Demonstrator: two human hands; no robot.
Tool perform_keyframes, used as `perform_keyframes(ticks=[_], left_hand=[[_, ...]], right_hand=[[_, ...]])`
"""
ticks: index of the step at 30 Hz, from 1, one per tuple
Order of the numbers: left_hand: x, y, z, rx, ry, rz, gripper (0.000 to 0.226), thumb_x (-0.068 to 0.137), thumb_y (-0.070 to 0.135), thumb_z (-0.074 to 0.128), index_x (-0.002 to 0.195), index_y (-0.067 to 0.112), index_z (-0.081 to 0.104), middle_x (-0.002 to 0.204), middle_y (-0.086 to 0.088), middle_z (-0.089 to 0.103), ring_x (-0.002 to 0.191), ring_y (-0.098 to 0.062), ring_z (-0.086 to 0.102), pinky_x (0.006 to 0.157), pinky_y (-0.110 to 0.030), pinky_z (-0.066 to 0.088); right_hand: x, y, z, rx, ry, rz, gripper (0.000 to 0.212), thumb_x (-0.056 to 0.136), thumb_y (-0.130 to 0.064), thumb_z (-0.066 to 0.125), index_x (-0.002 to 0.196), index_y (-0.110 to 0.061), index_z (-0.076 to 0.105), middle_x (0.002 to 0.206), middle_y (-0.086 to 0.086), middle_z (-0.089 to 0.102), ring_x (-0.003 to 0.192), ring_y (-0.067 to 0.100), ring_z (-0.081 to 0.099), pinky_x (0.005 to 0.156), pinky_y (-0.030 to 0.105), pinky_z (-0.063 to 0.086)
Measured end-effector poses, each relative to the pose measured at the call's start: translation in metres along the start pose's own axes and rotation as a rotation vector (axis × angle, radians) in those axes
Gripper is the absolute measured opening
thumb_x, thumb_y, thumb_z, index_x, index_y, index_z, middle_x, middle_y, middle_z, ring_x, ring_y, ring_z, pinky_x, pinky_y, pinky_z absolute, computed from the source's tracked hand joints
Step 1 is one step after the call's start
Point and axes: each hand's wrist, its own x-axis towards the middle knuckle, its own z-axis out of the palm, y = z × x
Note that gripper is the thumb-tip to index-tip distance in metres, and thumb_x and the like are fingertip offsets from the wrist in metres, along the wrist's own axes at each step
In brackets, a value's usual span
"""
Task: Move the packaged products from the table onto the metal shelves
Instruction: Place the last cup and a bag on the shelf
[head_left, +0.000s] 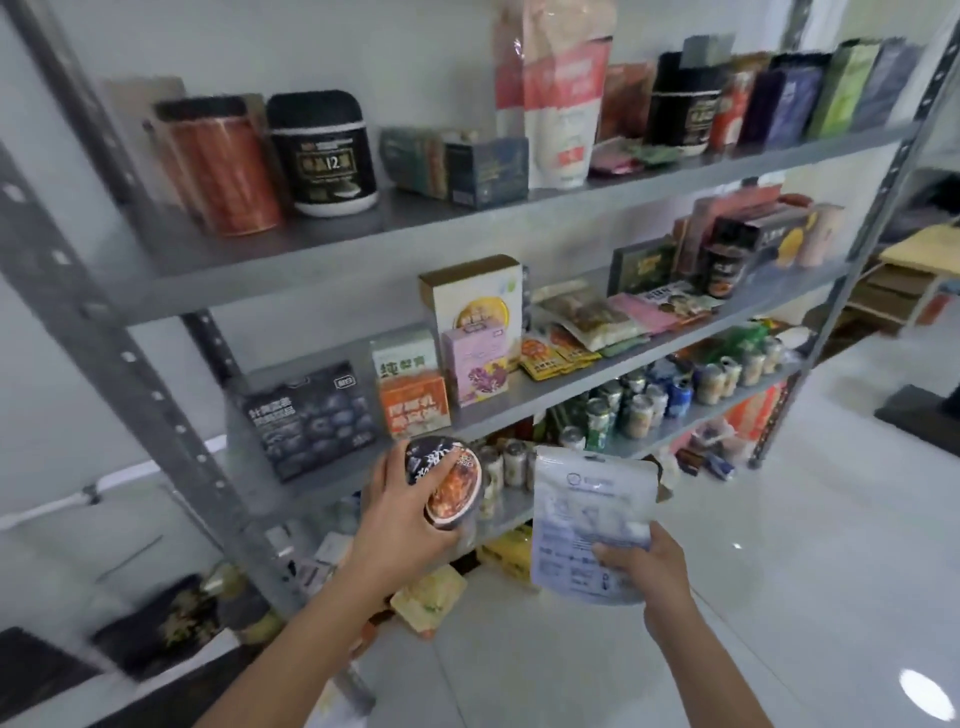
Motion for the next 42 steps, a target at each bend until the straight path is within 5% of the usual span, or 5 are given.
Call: perform_keyframes(ticks=[19,25,31,37,42], left_hand=[[-0.009,-0.061,-0.012,0.143,0.163,-0.544,0.086,0.073,0.062,0.066,0.147,0.044,0.024,0.155,-0.007,0.01,0.14,-0.032,0.009,0.115,-0.046,0.021],[0.003,-0.12,-0.014,0.194,0.216,-0.364,0.087,0.058,0.058,0.076,0.135,0.036,0.043,0.14,-0.019,0.037,0.127,-0.042,0.035,0.092,-0.059,0.047],[0.02,-0.148,-0.015,0.232,0.039,-0.343,0.087,0.074,0.065,0.063,0.147,0.045,0.021,0.157,-0.006,0.001,0.141,-0.029,-0.004,0.116,-0.05,0.018],[0.025,-0.153,-0.026,0.07,0.077,-0.268,0.083,0.063,0.071,0.052,0.139,0.051,0.025,0.156,-0.004,0.011,0.14,-0.027,0.001,0.114,-0.052,0.022],[0.041,-0.141,-0.038,0.041,0.091,-0.223,0.086,0.064,0.066,0.063,0.141,0.048,0.032,0.156,0.001,0.007,0.14,-0.022,0.0,0.113,-0.048,0.021]], right_hand=[[0.068,-0.012,0.127,-0.373,-0.521,0.075,0.03,0.071,0.008,0.075,0.093,-0.011,0.066,0.088,0.01,0.072,0.081,0.027,0.069,0.073,0.04,0.057],[0.073,-0.002,0.188,-0.366,-0.446,0.059,0.032,0.071,0.014,0.071,0.094,-0.006,0.065,0.091,0.011,0.069,0.079,0.023,0.064,0.064,0.03,0.051],[0.074,0.007,0.212,-0.41,-0.328,-0.096,0.036,0.071,0.001,0.077,0.1,-0.013,0.061,0.097,0.006,0.064,0.094,0.027,0.061,0.075,0.034,0.048],[0.062,-0.007,0.214,-0.246,-0.193,-0.321,0.044,0.076,0.0,0.075,0.112,-0.017,0.057,0.096,-0.015,0.061,0.087,-0.004,0.058,0.076,0.024,0.048],[0.079,-0.016,0.199,-0.027,-0.153,-0.203,0.044,0.078,0.008,0.07,0.111,-0.016,0.056,0.097,-0.005,0.064,0.086,0.005,0.061,0.061,0.014,0.051]])
